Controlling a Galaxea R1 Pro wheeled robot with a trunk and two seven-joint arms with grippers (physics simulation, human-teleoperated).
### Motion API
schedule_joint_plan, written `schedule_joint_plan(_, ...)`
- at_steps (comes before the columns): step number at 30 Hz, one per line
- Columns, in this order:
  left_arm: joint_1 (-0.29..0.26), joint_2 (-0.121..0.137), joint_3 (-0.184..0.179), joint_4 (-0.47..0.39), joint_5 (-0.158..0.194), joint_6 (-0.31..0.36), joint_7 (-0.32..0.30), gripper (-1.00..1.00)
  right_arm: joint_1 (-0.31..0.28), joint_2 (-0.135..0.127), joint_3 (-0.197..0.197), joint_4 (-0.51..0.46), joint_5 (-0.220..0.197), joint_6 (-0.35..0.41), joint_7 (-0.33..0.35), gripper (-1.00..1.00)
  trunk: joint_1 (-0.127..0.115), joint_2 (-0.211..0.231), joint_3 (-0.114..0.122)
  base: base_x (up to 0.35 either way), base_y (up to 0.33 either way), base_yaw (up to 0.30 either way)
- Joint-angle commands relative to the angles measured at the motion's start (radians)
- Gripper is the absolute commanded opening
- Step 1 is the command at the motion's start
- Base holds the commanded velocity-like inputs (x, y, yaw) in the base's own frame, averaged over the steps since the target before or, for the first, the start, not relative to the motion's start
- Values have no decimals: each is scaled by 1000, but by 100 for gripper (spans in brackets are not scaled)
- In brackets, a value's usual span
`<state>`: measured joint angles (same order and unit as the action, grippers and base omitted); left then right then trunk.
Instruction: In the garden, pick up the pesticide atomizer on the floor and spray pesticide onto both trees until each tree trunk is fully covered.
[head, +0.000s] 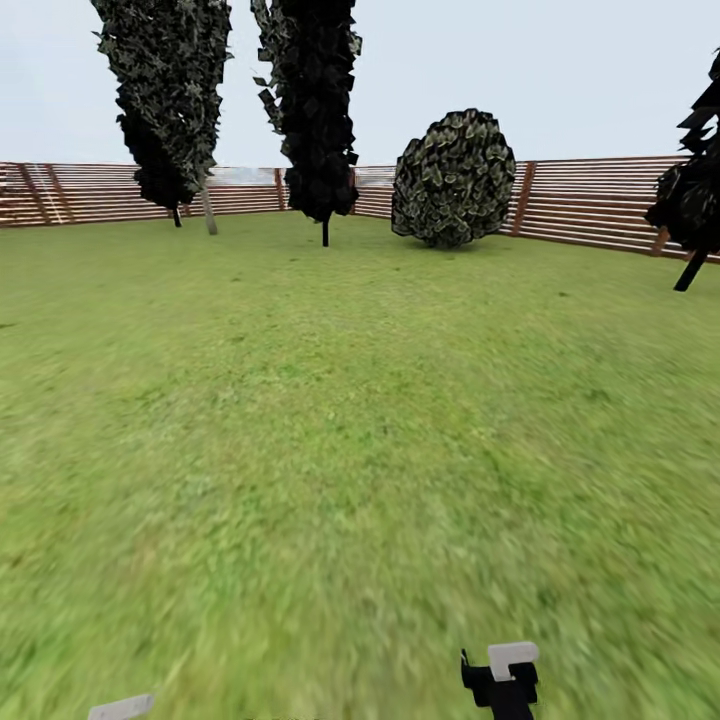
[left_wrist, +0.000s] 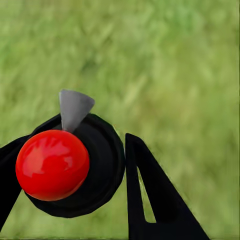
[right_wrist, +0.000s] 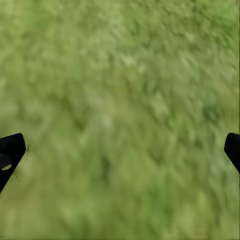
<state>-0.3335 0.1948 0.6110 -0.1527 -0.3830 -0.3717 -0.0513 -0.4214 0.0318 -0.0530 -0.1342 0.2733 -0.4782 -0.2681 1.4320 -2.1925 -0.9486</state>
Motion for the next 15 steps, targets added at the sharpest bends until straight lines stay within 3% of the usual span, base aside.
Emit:
schedule_joint_plan(1, -1, 0, 9, 1, -5, -3, -5, -100, 0, 0, -5, 1, 10, -2, -5, 100, 0, 0, -1, 0, 0, 282)
schedule_joint_plan(15, -1, 0, 9, 1, -5, -4, -5, -100, 0, 1, -5, 2, 12, -2, -5, 100, 0, 0, -1, 0, 2, 282)
